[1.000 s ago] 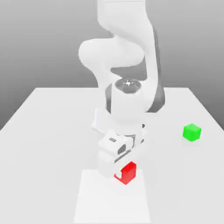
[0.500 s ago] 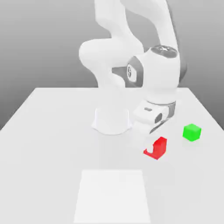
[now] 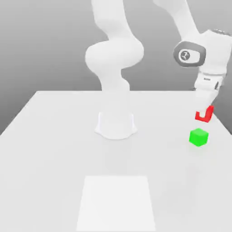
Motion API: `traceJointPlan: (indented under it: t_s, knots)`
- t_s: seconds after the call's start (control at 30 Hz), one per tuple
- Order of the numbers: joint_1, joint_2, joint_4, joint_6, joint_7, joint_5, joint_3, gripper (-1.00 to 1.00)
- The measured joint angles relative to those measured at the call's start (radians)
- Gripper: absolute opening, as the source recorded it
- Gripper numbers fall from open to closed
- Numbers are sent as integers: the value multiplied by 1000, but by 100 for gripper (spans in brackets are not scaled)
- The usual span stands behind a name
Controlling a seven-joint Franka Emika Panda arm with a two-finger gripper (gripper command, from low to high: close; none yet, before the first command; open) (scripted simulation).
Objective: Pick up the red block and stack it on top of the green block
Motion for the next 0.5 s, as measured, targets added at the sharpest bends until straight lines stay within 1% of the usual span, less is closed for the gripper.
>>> traceJointPlan:
  t_s: [0.1,0.2,0.3,0.4,0.43,0.5]
  knots:
    - [-25,54,0,54,38,-50,20,-100]
    - [-54,114,0,109,90,-124,32,-100]
    - [-86,179,0,163,167,-235,29,-100]
    - [-94,247,3,212,274,-385,-5,-100]
    - [-85,267,4,225,307,-431,-25,100]
    - [-85,267,4,225,307,-431,-25,100]
